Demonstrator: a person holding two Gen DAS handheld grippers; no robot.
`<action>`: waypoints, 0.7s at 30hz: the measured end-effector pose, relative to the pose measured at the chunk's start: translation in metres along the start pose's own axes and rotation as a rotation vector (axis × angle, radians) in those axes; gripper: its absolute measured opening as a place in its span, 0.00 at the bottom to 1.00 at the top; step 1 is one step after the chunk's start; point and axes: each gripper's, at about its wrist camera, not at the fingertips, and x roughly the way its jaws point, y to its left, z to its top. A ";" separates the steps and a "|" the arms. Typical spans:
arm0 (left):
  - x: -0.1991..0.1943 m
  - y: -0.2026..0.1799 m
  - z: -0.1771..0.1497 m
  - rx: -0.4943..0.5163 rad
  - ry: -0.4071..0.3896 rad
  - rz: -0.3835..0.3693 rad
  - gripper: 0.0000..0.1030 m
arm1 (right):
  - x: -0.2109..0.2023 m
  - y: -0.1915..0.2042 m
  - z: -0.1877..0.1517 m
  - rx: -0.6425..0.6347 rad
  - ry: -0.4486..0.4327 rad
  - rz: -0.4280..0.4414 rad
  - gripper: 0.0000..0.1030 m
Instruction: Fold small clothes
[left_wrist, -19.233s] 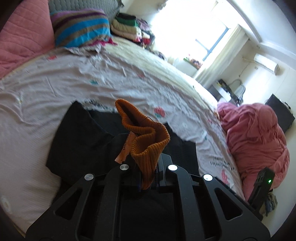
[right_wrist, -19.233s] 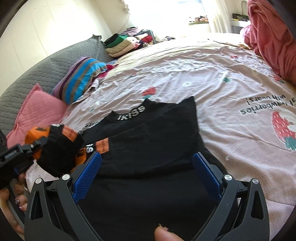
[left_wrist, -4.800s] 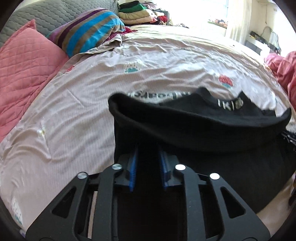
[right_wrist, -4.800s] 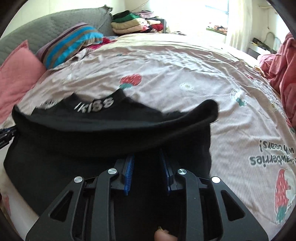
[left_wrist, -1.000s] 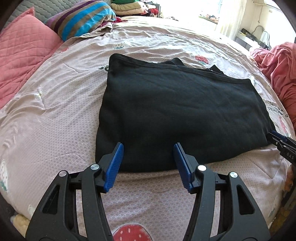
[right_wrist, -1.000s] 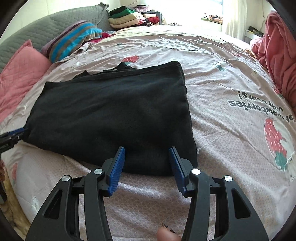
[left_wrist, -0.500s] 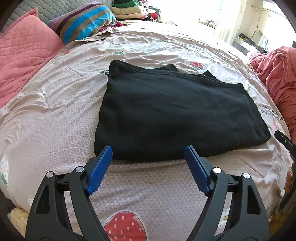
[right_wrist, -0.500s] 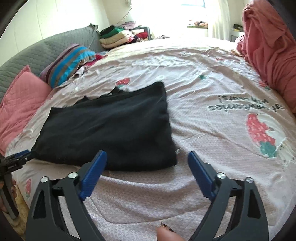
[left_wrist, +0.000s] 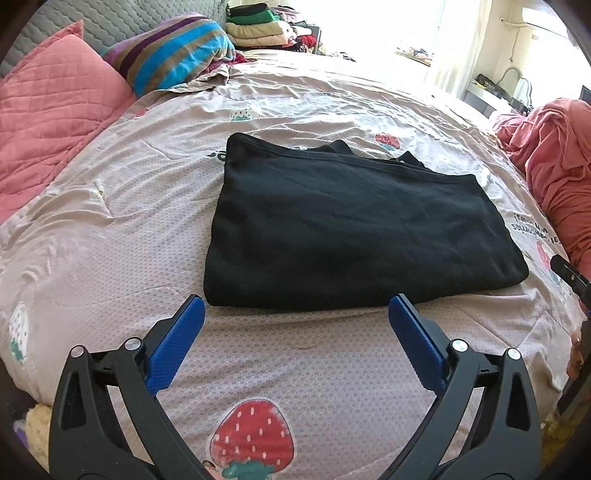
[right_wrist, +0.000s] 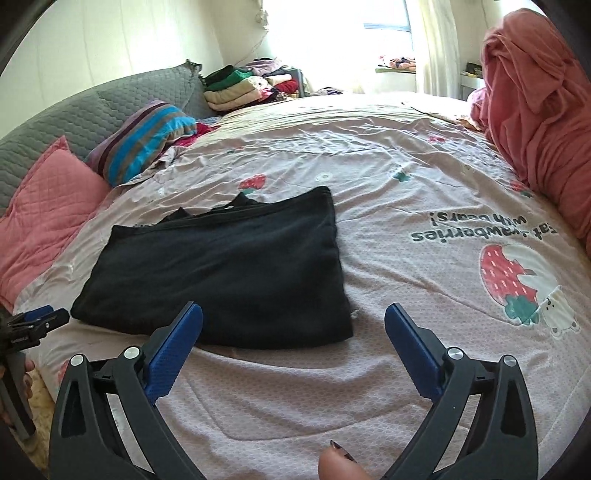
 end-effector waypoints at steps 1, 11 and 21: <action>-0.002 0.001 -0.001 0.001 -0.002 0.002 0.91 | -0.001 0.004 0.000 -0.012 -0.001 0.003 0.95; -0.011 0.019 -0.005 -0.032 -0.015 0.010 0.91 | -0.002 0.047 0.005 -0.101 -0.006 0.046 0.96; -0.016 0.051 -0.002 -0.106 -0.029 0.039 0.91 | 0.012 0.107 0.006 -0.212 0.013 0.112 0.96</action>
